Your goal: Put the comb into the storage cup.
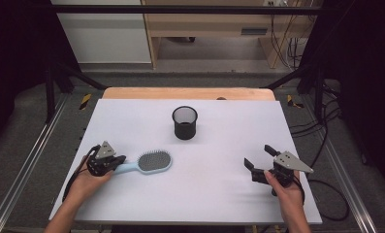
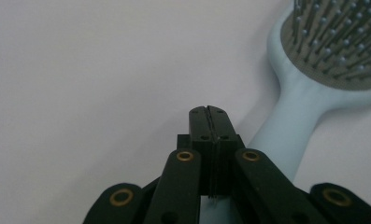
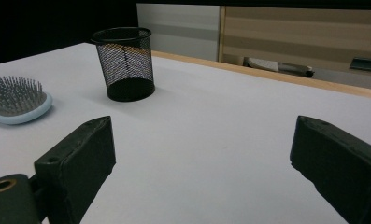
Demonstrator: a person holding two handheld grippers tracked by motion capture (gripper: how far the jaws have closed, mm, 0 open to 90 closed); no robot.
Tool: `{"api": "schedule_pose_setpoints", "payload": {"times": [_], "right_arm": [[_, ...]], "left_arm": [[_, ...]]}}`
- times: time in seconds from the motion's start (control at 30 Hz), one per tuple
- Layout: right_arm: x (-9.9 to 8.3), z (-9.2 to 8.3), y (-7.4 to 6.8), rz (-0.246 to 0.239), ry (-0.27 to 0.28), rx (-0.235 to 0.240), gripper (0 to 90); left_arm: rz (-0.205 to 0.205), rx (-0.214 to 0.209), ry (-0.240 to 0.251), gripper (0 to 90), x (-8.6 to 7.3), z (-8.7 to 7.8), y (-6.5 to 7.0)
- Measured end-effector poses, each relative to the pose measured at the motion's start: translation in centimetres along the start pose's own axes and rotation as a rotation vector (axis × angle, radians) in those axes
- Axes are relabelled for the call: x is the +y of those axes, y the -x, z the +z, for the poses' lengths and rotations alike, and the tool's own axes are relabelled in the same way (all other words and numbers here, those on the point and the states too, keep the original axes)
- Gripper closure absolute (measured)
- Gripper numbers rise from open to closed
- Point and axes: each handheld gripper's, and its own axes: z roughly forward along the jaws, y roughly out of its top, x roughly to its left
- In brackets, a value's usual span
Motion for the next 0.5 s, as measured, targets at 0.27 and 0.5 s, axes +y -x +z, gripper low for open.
{"api": "schedule_pose_setpoints", "payload": {"times": [0.27, 0.5], "right_arm": [[0.1, 0.0, 0.0, -0.004, 0.006, 0.000, 7.3], [0.1, 0.0, -0.2, -0.006, 0.000, 0.015, 7.2]], "left_arm": [[0.003, -0.004, 0.002, 90.0, -0.4, -1.0, 1.2], [-0.021, -0.008, 0.003, 90.0, -0.7, -1.8, 2.3]]}}
